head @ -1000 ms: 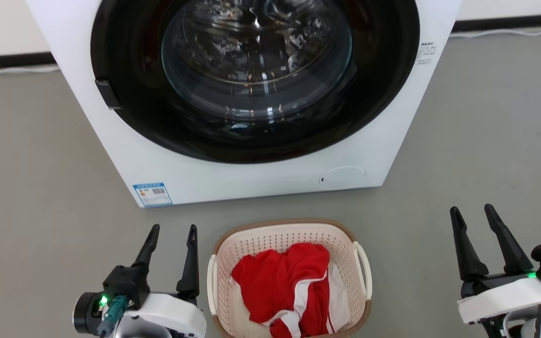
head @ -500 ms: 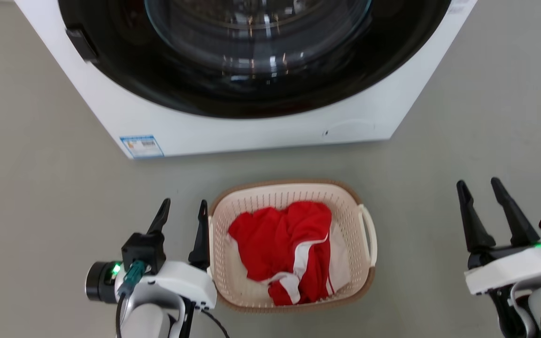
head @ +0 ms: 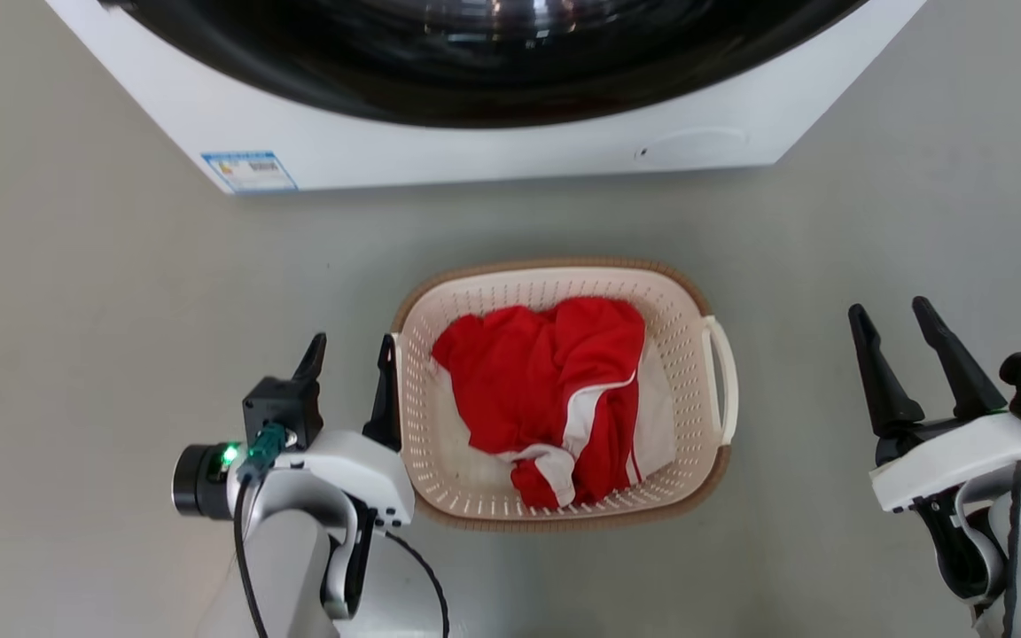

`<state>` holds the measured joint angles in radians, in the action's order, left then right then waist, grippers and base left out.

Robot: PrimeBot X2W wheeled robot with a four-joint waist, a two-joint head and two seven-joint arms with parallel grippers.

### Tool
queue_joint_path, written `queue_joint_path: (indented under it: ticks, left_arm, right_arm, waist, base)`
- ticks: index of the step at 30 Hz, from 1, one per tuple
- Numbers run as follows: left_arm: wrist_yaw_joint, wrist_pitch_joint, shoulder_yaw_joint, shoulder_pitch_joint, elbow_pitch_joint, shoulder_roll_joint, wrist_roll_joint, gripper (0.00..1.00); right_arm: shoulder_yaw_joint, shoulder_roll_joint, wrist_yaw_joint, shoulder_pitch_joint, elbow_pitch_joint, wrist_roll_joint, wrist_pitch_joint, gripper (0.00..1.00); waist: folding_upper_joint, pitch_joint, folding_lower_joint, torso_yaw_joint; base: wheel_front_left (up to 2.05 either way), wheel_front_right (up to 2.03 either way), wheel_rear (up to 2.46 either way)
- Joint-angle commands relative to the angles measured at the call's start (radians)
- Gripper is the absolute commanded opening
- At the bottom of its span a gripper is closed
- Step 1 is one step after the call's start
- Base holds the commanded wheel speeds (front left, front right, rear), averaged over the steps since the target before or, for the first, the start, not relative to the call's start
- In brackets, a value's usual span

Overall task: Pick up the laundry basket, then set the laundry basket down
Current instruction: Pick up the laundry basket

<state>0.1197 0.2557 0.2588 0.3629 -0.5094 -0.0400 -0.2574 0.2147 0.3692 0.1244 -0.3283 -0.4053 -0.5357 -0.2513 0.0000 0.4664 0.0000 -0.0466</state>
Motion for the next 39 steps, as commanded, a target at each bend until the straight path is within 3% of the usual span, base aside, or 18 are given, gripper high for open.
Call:
queue_joint_path:
  ticks: [1,24,39]
  left_arm:
    - [0.015,0.006,-0.021,0.037,0.001,-0.010,-0.014,1.00]
    - [0.042,0.006,0.126,0.284,-0.230,-0.010,-0.157,1.00]
    - [0.041,0.006,0.239,0.398,-0.369,-0.010,-0.306,1.00]
  right_arm:
    - [0.031,0.025,0.006,-0.006,-0.006,-0.017,-0.011,1.00]
    - [0.232,0.075,0.006,-0.219,-0.213,-0.136,-0.011,1.00]
    - [0.416,0.084,0.006,-0.348,-0.317,-0.227,-0.011,1.00]
  waist:
    - [0.0000,0.034,0.0000,0.007]
    - [0.0000,0.323,0.0000,0.041]
    - [0.0000,0.441,0.0000,0.056]
  base:
    - [0.00,0.00,0.00]
    - [0.00,0.00,0.00]
    - [0.00,0.00,0.00]
